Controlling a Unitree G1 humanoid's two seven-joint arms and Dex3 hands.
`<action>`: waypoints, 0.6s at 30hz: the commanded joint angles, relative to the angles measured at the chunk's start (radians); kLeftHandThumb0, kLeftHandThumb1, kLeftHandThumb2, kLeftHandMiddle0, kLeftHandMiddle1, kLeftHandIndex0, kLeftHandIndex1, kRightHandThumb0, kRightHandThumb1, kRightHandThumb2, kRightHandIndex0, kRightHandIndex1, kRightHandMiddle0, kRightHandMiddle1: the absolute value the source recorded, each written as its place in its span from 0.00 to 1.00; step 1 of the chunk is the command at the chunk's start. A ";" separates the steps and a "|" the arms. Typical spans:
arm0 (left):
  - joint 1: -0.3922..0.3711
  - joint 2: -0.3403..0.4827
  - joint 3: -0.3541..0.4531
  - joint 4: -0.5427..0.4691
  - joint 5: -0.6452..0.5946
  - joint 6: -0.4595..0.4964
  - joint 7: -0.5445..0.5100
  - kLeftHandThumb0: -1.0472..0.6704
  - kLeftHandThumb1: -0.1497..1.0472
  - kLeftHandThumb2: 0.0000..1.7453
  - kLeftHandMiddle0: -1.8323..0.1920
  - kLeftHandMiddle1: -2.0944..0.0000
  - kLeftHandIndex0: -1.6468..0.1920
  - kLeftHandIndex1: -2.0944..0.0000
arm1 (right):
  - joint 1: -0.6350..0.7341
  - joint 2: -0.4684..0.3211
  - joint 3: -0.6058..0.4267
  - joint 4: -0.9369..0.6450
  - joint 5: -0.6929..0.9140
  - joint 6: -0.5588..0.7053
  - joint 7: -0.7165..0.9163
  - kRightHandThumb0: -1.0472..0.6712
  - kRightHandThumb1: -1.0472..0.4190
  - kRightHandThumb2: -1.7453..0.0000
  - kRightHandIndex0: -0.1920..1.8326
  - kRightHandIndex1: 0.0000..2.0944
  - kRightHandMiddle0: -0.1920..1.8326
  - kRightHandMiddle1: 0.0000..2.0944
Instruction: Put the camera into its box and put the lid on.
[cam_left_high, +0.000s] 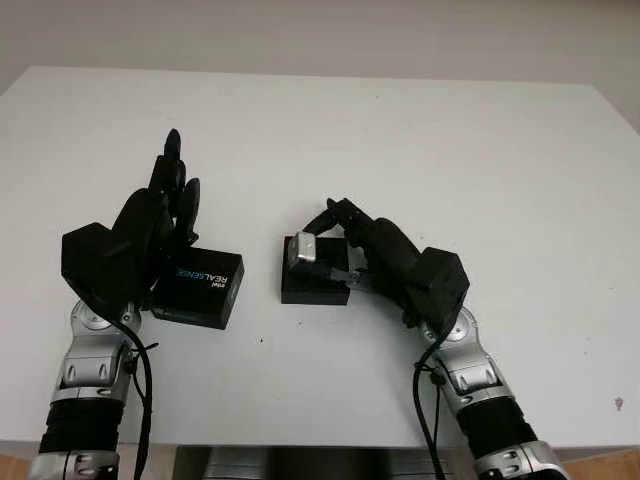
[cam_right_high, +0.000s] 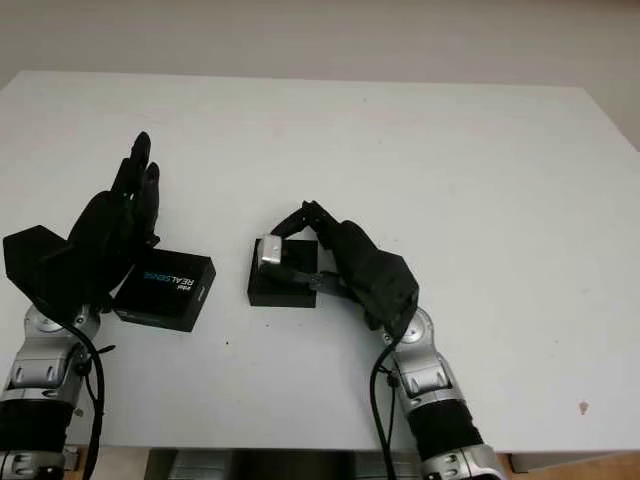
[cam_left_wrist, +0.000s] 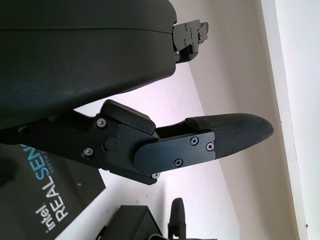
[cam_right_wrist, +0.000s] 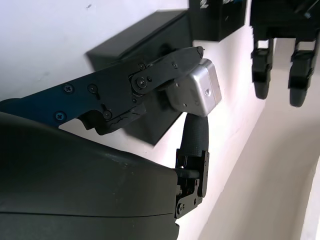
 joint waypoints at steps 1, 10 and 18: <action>0.008 0.004 0.003 -0.017 -0.005 -0.002 -0.003 0.09 1.00 0.37 1.00 1.00 1.00 1.00 | -0.005 -0.010 -0.005 -0.014 -0.004 -0.022 -0.008 0.37 0.04 0.97 0.13 0.03 0.25 0.80; 0.005 0.012 0.006 -0.014 -0.010 -0.002 -0.018 0.08 1.00 0.37 1.00 1.00 1.00 1.00 | -0.025 -0.028 -0.025 -0.016 -0.015 -0.028 -0.050 0.35 0.04 0.97 0.14 0.03 0.24 0.81; 0.003 0.013 0.002 -0.016 0.002 0.003 -0.011 0.08 1.00 0.37 1.00 1.00 1.00 1.00 | -0.024 -0.035 -0.025 -0.013 -0.015 -0.028 -0.055 0.36 0.04 0.97 0.14 0.03 0.24 0.81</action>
